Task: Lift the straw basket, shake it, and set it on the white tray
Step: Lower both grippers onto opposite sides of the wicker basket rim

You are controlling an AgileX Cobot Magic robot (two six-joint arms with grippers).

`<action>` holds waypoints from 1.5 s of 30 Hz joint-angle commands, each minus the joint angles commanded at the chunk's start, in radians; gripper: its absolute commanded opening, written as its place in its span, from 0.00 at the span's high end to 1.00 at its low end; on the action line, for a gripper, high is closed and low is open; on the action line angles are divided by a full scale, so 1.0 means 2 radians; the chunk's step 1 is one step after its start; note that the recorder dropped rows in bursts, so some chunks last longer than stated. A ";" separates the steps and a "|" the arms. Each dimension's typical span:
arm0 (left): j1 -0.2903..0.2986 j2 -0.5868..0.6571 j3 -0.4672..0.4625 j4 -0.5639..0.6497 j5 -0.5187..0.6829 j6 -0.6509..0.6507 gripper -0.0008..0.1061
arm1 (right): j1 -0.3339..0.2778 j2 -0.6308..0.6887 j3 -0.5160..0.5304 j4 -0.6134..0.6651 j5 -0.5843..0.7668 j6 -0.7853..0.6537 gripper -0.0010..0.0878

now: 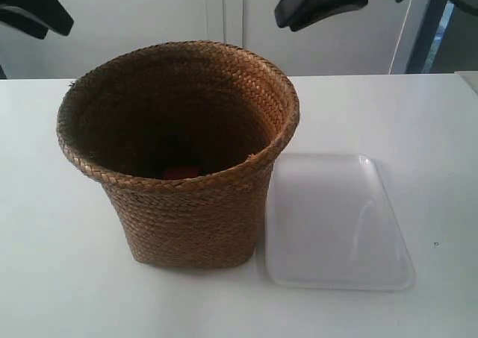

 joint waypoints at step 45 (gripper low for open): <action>-0.030 0.070 0.024 -0.025 0.000 0.067 0.37 | 0.000 0.045 0.075 -0.066 0.000 0.037 0.22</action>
